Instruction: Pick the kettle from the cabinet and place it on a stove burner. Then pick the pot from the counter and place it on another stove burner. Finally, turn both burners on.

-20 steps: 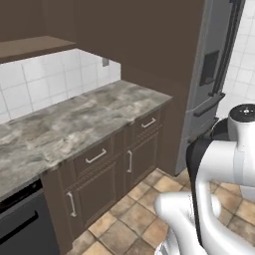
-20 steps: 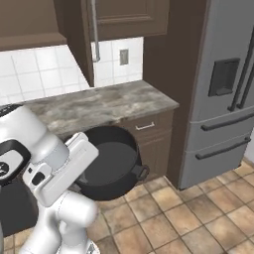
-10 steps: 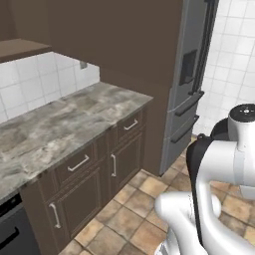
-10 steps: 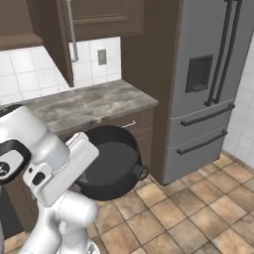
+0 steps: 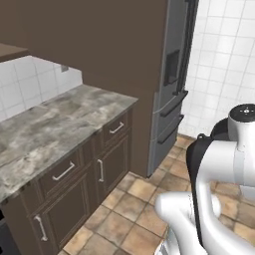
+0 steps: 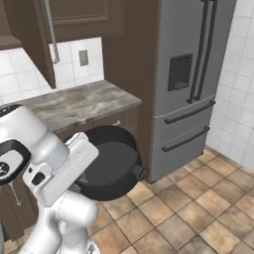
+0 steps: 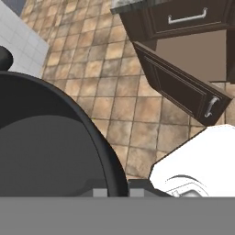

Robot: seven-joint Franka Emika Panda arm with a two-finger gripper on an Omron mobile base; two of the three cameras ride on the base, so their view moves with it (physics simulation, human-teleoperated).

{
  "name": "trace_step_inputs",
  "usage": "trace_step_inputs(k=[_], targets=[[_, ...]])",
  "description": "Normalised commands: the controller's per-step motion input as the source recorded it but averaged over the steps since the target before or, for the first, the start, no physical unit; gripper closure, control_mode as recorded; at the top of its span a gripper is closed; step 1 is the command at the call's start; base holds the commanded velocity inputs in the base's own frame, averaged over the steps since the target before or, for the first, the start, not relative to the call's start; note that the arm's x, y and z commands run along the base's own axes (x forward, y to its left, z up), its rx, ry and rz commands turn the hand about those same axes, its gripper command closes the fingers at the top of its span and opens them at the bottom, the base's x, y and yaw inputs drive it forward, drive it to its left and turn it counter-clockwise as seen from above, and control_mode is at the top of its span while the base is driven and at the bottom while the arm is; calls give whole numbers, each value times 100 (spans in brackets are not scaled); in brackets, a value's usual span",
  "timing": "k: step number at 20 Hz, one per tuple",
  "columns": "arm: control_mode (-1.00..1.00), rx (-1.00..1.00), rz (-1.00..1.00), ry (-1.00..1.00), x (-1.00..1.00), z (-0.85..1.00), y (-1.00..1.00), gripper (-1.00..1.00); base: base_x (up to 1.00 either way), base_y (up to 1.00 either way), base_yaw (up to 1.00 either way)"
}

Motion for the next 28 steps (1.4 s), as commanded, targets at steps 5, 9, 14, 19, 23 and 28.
trace_step_inputs(k=[5,9,14,19,23,28], targets=[[100,0,0,0,0,0,0,100,34,-90,-15],[100,0,0,0,0,0,0,100,43,-94,-14],[100,0,0,0,0,0,0,100,25,-73,-12],[100,0,0,0,0,0,0,100,-56,5,-8],[100,0,0,0,0,0,0,100,-32,19,-5],[100,0,0,0,0,0,0,100,2,24,-1]])
